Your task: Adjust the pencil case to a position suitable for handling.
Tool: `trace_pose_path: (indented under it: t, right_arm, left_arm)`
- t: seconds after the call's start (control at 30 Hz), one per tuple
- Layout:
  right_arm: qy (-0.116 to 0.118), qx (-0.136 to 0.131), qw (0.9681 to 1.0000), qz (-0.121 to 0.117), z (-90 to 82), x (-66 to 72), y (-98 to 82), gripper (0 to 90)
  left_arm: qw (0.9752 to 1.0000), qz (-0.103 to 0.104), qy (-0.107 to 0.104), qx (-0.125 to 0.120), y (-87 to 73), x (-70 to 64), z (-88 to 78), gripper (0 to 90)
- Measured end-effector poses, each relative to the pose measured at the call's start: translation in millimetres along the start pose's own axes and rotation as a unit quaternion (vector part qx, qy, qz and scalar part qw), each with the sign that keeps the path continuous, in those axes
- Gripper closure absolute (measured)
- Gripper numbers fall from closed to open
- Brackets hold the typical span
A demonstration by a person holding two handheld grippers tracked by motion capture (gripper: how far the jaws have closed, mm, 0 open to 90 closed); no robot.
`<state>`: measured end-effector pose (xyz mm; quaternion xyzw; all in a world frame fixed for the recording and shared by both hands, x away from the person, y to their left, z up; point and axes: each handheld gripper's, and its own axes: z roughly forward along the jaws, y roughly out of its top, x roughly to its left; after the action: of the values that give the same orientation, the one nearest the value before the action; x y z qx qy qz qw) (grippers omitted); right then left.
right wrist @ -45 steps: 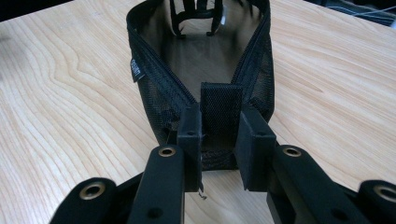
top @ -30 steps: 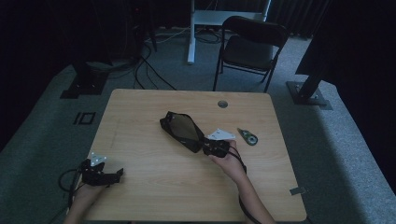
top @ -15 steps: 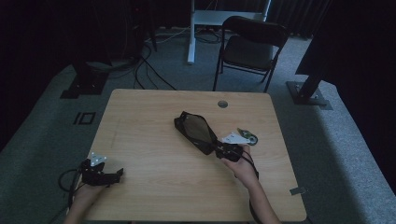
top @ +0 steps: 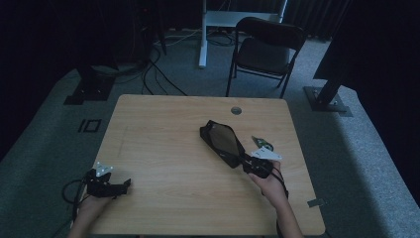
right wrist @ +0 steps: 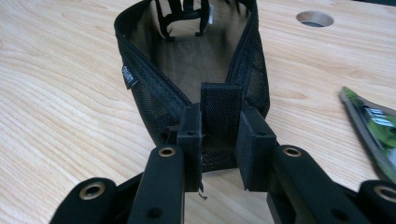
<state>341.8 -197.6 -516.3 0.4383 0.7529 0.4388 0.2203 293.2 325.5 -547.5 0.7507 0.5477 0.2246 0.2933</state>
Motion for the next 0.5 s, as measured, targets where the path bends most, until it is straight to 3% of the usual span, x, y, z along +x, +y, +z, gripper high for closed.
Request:
trace_pose_path:
  t: [0.13,0.5]
  right_arm:
    - [-0.008,-0.003,1.0000,-0.002,-5.2,-1.2,-3.4,73.2]
    - [-0.021,-0.011,0.9995,0.019,-25.4,-3.3,-17.3,73.2]
  left_arm:
    - [1.0000,0.000,0.000,0.000,0.0,0.0,0.0,0.4]
    - [1.0000,0.000,0.000,-0.001,-0.1,0.0,0.2,0.4]
